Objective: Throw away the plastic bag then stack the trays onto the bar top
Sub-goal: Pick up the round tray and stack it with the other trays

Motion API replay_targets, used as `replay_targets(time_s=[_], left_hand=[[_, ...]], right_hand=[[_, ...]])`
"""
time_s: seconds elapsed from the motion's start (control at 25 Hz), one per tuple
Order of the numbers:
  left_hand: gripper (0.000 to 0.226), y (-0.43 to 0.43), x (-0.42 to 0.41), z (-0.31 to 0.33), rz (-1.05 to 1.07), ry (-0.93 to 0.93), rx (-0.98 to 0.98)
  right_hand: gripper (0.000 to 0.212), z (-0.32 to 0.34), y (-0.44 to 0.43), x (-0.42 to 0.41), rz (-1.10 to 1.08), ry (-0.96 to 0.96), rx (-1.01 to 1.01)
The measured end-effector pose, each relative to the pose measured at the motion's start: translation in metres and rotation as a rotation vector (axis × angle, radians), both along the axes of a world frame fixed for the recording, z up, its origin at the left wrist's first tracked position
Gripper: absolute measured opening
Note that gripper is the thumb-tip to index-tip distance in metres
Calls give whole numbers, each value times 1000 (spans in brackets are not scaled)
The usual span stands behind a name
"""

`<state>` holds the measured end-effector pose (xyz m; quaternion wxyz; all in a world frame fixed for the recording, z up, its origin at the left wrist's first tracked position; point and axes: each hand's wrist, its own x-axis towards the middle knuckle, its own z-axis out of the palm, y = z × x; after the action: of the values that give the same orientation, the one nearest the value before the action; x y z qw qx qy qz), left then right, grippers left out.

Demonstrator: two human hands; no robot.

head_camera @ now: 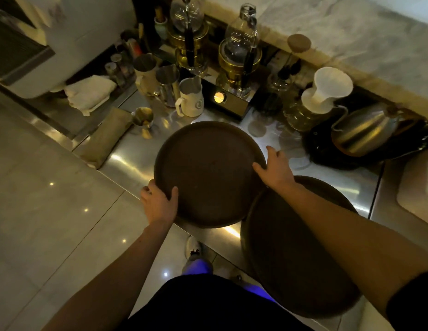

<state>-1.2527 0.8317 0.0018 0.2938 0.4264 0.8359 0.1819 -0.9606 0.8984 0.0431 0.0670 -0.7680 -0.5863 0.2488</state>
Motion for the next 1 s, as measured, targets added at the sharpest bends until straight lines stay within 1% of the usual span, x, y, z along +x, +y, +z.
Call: replay_targets(time_s=[0.28,0.44,0.56,0.76,1.0], left_hand=[[66,30,-24,-16,-61,-41,-106],[63,38,-22,-14,-85,-59,-127],[67,42,-25,-14,-66,-85,-132],[70,39,-24,-11,-22,-121,-44],[71,41,-23,-1,-13,-125,94]], right_hand=[[76,-27,42,-5,-51,-109,-195],[69,-40,48,-4,-84,-80,-270],[71,-46,54,-6,-126,-70,-300],[75,-52,56,-8,-179,-60,-270],[71,-45,50,-6,-221,26,-174]])
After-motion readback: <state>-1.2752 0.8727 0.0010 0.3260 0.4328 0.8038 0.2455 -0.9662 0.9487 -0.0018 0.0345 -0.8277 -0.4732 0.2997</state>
